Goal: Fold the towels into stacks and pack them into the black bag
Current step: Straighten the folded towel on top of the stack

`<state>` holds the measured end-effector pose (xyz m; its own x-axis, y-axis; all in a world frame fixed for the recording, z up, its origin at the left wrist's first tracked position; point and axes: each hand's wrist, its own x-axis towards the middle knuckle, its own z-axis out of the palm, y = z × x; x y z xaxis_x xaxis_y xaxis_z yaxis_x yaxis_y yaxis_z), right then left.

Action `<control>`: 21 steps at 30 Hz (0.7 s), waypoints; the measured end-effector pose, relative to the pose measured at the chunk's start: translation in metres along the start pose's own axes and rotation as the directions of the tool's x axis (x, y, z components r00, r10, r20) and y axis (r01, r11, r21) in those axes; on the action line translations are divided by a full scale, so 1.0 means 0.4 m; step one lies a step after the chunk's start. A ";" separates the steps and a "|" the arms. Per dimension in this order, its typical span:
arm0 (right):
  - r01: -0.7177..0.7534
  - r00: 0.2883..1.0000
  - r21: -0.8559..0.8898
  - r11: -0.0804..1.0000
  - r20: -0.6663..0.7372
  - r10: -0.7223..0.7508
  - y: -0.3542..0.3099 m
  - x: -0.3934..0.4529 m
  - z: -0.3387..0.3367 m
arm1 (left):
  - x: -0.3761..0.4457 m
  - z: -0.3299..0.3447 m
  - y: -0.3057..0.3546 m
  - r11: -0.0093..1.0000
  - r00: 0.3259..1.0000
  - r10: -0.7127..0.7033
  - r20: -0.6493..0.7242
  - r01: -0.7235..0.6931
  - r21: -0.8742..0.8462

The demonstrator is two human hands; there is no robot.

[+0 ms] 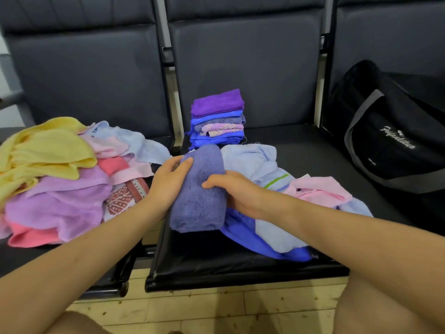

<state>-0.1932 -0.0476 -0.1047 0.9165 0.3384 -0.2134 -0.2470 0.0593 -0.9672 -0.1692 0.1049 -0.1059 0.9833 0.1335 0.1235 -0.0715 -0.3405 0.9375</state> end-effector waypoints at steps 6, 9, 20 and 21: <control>0.087 0.996 -0.026 0.996 0.007 -0.087 -0.142 -0.021 -0.084 | 0.013 0.038 0.048 0.803 0.860 -0.182 0.476 0.410 -0.434; 0.045 0.999 -0.072 0.996 0.017 -0.044 -0.173 -0.034 -0.129 | 0.026 0.074 0.080 0.825 0.923 -0.114 0.367 0.294 -0.483; -0.132 0.981 0.294 0.947 -0.096 0.167 -0.087 0.047 -0.269 | 0.158 0.139 0.088 0.858 0.993 -0.021 -0.115 -0.041 -0.512; -0.123 0.975 0.351 0.928 -0.130 0.178 -0.086 0.061 -0.278 | 0.167 0.147 0.081 0.860 0.990 -0.007 -0.141 -0.066 -0.505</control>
<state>-0.1274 -0.1457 -0.0919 0.8909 0.2184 -0.3982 -0.4521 0.3433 -0.8232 -0.0961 0.0480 -0.0865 0.9504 0.2658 0.1616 -0.2108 0.1687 0.9629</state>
